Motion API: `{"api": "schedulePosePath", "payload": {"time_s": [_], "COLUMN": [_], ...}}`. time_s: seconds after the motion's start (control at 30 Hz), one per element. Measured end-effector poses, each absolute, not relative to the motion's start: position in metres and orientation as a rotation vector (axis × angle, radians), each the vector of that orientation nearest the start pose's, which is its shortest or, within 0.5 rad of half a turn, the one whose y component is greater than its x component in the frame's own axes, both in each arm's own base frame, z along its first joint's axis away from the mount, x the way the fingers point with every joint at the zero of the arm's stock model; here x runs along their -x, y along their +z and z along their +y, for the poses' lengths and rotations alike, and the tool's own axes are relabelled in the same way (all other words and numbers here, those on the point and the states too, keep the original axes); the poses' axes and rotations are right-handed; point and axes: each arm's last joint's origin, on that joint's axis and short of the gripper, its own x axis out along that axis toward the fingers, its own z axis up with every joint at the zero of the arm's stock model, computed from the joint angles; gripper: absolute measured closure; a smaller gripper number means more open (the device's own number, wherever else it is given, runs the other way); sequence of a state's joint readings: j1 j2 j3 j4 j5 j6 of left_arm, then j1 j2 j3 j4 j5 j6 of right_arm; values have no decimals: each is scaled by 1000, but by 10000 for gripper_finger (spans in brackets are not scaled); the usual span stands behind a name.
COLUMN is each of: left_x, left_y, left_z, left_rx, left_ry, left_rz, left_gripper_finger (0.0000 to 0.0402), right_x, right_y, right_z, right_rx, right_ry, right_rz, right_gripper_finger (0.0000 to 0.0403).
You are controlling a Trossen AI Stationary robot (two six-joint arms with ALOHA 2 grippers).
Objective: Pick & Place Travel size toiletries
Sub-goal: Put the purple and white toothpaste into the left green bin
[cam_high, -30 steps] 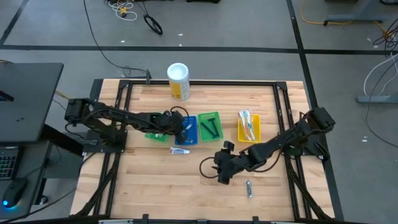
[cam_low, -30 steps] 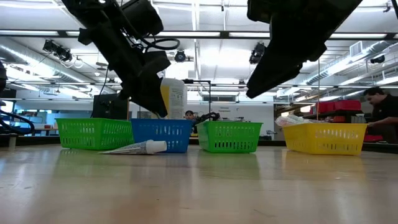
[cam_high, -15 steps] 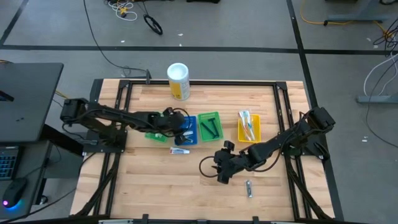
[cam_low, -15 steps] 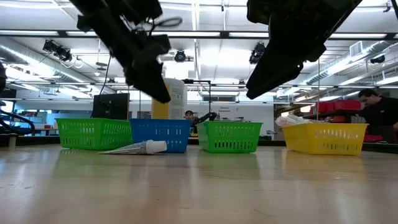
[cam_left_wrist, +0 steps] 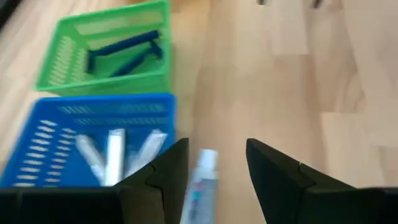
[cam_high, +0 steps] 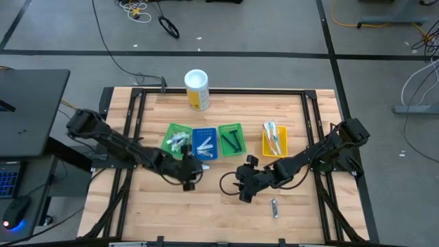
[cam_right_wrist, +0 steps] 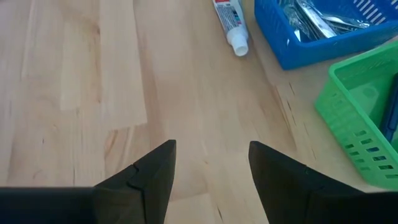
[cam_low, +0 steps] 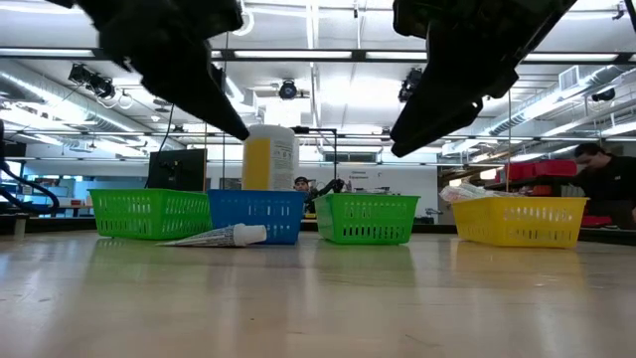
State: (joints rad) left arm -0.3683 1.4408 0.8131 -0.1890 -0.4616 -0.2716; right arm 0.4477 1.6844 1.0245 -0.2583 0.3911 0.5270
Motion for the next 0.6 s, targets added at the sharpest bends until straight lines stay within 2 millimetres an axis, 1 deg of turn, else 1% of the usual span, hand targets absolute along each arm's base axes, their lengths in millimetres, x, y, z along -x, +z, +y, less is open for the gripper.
{"api": "schedulePosePath", "payload": {"time_s": [0.13,0.23,0.3,0.4,0.47,0.6], "left_x": [-270,-272,-274,-277,-277,-281], "left_y": [184,167,156,146,145,146], "left_z": [-110,-117,-118,-118,-115,-108], "left_rx": [-37,-39,-76,-133,-168,-163], "left_ry": [191,196,197,225,233,241], "left_rz": [753,798,833,851,860,858], "left_gripper_finger": [234,234,234,234,234,233], "right_x": [-310,-312,-312,-312,-312,-312], "right_y": [189,190,191,191,191,191], "right_z": [137,137,138,138,138,138], "right_rx": [-131,-141,-144,-145,-145,-146], "right_ry": [-162,-157,-155,-155,-154,-154], "right_rz": [803,785,779,778,778,777], "right_gripper_finger": [190,190,190,190,190,190]}}
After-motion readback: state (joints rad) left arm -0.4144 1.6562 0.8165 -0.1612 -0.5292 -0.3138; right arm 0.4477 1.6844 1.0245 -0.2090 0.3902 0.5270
